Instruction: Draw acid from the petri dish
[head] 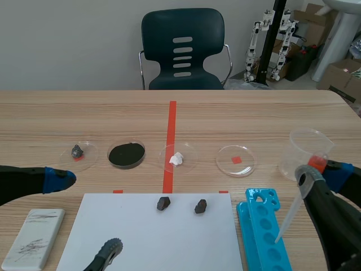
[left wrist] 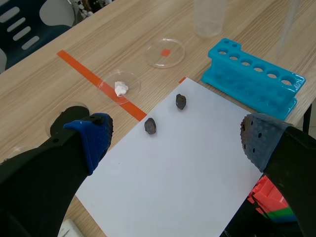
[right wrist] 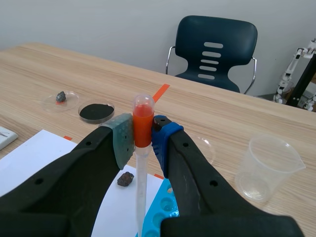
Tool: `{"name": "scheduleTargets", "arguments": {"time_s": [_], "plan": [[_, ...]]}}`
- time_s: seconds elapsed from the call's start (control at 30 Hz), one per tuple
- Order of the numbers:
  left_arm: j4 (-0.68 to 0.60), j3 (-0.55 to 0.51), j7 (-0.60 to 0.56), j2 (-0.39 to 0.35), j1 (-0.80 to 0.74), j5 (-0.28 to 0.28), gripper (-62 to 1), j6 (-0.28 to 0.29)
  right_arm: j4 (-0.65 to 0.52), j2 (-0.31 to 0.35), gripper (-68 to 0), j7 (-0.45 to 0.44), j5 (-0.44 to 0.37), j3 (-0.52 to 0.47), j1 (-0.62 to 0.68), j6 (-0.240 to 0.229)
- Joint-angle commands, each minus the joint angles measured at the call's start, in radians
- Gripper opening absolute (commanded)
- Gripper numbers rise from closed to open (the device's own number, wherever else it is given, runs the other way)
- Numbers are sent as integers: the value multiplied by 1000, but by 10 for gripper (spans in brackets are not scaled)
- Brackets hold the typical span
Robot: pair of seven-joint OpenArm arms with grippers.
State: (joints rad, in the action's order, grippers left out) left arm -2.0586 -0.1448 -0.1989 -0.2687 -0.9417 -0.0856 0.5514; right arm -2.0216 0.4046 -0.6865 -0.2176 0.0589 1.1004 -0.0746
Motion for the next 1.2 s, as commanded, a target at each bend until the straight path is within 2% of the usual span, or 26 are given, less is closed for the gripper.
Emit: {"name": "scheduleTargets", "arguments": {"time_s": [0.0, 0.5, 0.63, 0.73, 1.0, 1.17], "plan": [[-3, -2, -14, 2, -3, 14, -67, -2, -16, -3, -580, -15, -7, 0, 2, 0], [-3, -2, -14, 2, -3, 14, -67, -2, -16, -3, -580, -15, -7, 0, 2, 0], [-3, -2, -14, 2, -3, 14, -67, -2, -16, -3, -580, -15, -7, -9, -6, 33], [-3, -2, -14, 2, -3, 14, -67, -2, -16, -3, -580, -2, -8, -26, -31, 34], [-3, -2, -14, 2, -3, 14, -67, -2, -16, -3, -580, 172, -12, -28, -191, 34], [-3, -2, -14, 2, -3, 14, -67, -2, -13, -3, -580, 278, -12, -28, -344, 34]]}}
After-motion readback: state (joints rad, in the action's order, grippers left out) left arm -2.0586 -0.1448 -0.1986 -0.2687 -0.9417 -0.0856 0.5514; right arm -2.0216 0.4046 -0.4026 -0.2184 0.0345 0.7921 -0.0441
